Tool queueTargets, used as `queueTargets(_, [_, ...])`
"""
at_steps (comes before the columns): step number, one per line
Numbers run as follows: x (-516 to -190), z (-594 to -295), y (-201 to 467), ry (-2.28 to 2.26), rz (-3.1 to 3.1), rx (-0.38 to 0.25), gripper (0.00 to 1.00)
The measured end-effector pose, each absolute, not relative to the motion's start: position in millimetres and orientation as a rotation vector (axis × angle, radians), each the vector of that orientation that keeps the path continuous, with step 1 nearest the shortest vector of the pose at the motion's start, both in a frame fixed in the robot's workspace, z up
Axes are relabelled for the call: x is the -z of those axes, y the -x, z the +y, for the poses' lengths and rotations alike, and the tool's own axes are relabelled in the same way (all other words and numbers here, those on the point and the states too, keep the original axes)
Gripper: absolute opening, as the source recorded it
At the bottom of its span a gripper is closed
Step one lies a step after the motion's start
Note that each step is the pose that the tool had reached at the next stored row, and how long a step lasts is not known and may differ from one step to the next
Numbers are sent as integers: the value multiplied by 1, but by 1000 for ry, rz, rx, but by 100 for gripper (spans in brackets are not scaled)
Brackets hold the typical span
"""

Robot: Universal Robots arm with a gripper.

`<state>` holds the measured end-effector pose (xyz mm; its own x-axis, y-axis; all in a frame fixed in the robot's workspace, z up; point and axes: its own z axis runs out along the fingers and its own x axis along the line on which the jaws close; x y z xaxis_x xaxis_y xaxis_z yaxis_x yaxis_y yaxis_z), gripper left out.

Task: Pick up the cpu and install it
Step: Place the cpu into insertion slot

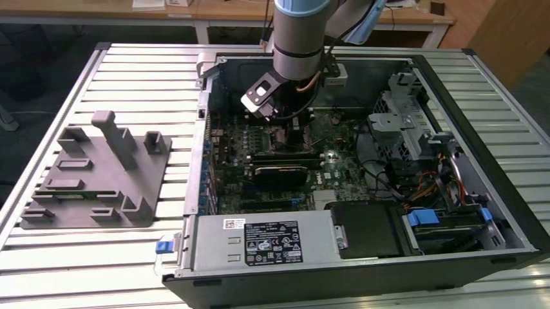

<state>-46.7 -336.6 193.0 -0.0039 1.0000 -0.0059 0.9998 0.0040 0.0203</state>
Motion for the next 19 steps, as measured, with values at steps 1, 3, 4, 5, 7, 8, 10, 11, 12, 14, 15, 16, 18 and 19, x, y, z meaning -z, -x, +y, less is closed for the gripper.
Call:
queueTargets(1, [-193,-337,47,-2204,2213,-16,55])
queueTargets(3, [-192,-337,47,-2204,2213,-16,55])
queueTargets(4, [-192,-337,47,-2204,2213,-16,55])
queueTargets(5, [-192,-337,47,-2204,2213,-16,55])
queueTargets(7, [-192,-337,47,-2204,2213,-16,55])
queueTargets(8, [-192,-337,46,-2204,2213,-16,55])
queueTargets(10, [-191,-336,46,-2204,2213,-16,55])
queueTargets(11, [-191,-336,46,-2204,2213,-16,55])
queueTargets(12, [-191,-336,46,-2204,2213,-16,55])
queueTargets(14, [-191,-336,46,-2204,2213,-16,55])
queueTargets(15, [-191,-336,46,-2204,2213,-16,55])
queueTargets(16, [-191,-336,46,-2204,2213,-16,55])
queueTargets(18, [-191,-336,46,-2204,2213,-16,55])
queueTargets(19, [-191,-336,46,-2204,2213,-16,55])
